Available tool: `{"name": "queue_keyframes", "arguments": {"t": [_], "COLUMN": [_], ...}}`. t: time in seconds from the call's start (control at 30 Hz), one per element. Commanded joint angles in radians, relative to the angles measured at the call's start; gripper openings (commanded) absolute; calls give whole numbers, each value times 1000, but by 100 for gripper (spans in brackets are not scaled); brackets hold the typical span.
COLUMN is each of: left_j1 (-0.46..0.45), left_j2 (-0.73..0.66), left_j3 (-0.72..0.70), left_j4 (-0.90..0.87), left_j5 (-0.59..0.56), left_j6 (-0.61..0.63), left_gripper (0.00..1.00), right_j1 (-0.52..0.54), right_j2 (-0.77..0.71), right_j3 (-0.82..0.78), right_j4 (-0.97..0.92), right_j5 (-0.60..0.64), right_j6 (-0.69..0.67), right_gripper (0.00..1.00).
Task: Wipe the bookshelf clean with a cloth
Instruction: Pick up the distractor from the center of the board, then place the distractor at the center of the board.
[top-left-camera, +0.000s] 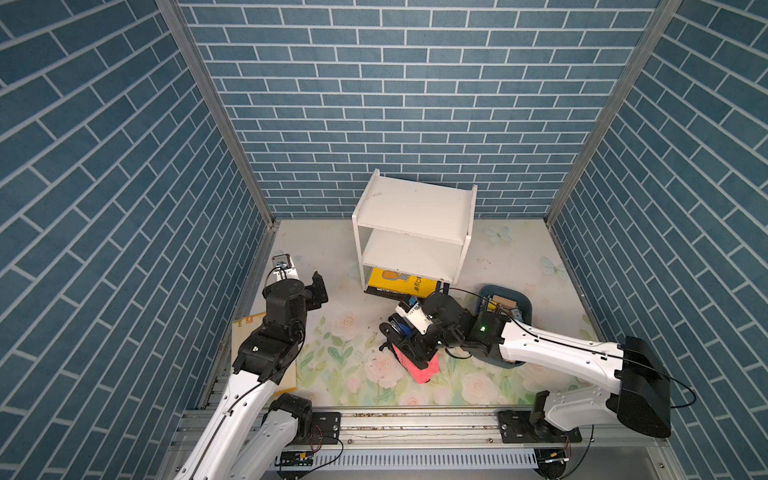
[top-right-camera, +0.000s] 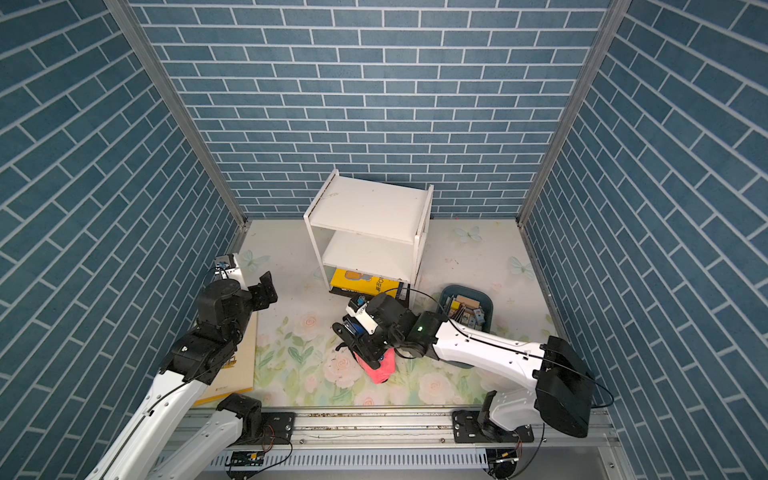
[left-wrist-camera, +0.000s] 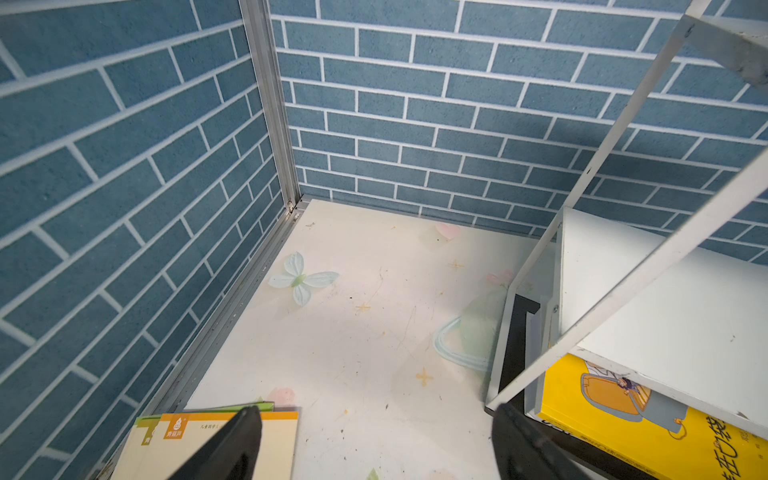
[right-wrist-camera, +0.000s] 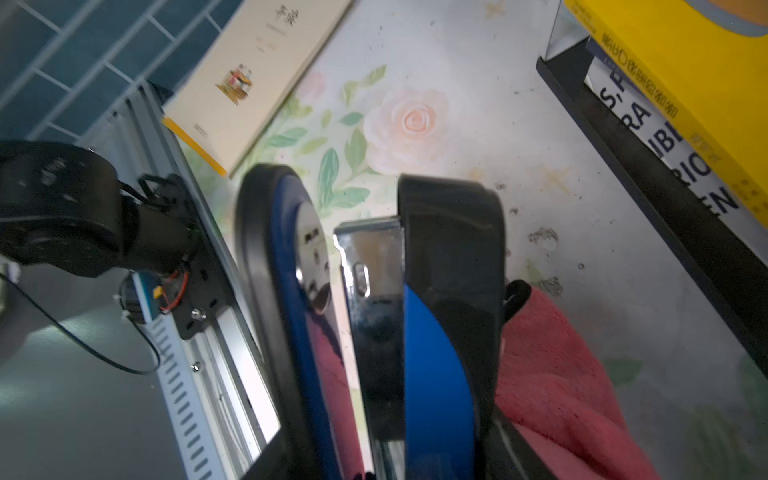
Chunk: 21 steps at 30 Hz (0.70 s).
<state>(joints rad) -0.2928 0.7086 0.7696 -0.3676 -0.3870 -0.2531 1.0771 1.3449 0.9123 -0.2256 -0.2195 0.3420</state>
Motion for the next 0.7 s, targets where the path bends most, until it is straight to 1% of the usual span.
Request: {"name": "queue_keyframes", "arguments": {"t": [0.0, 0.1, 0.2, 0.3, 0.43, 0.5, 0.57, 0.67], "left_j1": [7, 7, 7, 7, 7, 8, 7, 7], "left_j2": [-11, -12, -8, -7, -8, -11, -20, -30], "left_j3": [-15, -16, -18, -18, -18, -19, -21, -24], "left_j4": [16, 19, 21, 25, 30, 32, 35, 37], "left_j5": [-3, -3, -2, -7, -10, -12, -20, -37], "left_j6": [8, 8, 7, 8, 5, 5, 4, 4], "left_gripper": [90, 90, 90, 90, 90, 90, 90, 90], "right_j1": [-54, -84, -85, -72, 8, 59, 98, 137], "right_j2": [-53, -36, 21, 123, 301, 397, 493, 616], "right_j3": [-71, -125, -104, -20, 176, 283, 375, 481], "right_j4": [364, 546, 559, 479, 291, 228, 195, 178], "right_j5": [-194, -296, -261, -154, 92, 196, 252, 272], "right_j6": [129, 213, 225, 217, 162, 135, 120, 117], "right_gripper": [58, 59, 58, 56, 56, 56, 56, 57]}}
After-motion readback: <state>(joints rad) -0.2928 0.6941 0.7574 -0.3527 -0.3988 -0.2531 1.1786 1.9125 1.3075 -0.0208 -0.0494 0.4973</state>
